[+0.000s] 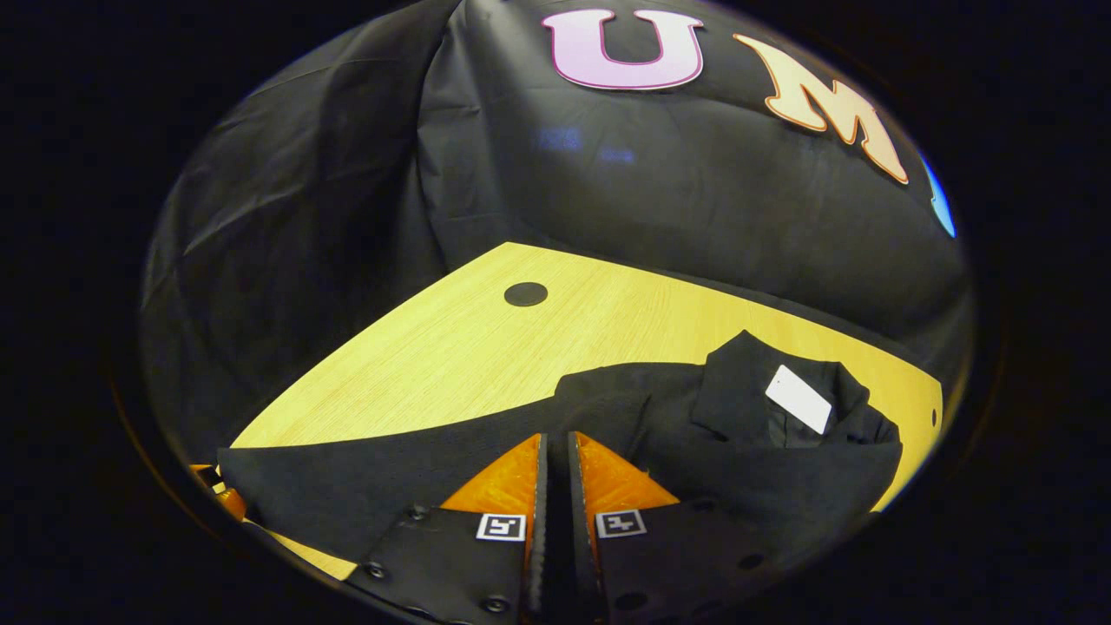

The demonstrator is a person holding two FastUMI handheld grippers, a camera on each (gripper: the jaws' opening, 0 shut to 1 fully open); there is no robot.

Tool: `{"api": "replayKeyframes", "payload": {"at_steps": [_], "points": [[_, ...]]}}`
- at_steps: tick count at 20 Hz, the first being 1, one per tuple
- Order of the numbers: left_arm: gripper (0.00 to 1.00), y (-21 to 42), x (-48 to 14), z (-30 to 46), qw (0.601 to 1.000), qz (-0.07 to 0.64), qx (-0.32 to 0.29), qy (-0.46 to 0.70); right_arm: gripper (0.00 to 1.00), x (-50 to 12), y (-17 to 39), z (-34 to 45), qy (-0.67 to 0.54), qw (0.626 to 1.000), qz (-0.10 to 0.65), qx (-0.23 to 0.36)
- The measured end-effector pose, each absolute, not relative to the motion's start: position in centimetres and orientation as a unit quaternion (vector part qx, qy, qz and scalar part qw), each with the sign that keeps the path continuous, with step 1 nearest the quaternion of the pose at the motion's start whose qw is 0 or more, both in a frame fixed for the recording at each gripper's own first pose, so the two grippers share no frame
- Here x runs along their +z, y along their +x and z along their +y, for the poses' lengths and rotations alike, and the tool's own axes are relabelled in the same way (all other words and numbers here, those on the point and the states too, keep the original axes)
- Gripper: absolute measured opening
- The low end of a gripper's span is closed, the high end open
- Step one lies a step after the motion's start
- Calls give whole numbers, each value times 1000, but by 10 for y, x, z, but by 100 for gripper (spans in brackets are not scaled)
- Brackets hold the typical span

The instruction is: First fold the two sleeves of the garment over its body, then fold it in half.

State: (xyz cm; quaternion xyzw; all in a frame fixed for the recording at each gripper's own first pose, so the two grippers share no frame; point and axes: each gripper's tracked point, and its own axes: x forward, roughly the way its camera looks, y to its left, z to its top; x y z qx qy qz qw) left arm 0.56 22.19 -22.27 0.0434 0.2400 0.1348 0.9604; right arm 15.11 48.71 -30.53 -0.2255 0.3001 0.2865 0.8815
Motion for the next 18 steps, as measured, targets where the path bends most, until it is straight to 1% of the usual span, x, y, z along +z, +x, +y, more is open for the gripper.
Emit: {"api": "replayKeyframes", "payload": {"at_steps": [1, 4, 6, 7, 9, 18], "points": [[95, 6, -223, 222, 960, 240, 135, 43, 16, -308, 150, 489, -223, 879, 307, 289], [94, 5, -227, 228, 958, 244, 140, 48, 51, -306, 149, 489, -222, 880, 305, 288], [93, 6, -230, 230, 958, 244, 138, 52, 59, -302, 149, 488, -224, 883, 295, 286], [93, 5, -231, 231, 958, 246, 138, 53, 66, -298, 149, 488, -227, 885, 292, 283], [93, 6, -234, 232, 957, 249, 138, 60, 100, -291, 149, 486, -228, 888, 285, 281], [94, 5, -234, 232, 959, 242, 123, 77, 99, -229, 141, 466, -220, 907, 235, 270]]}}
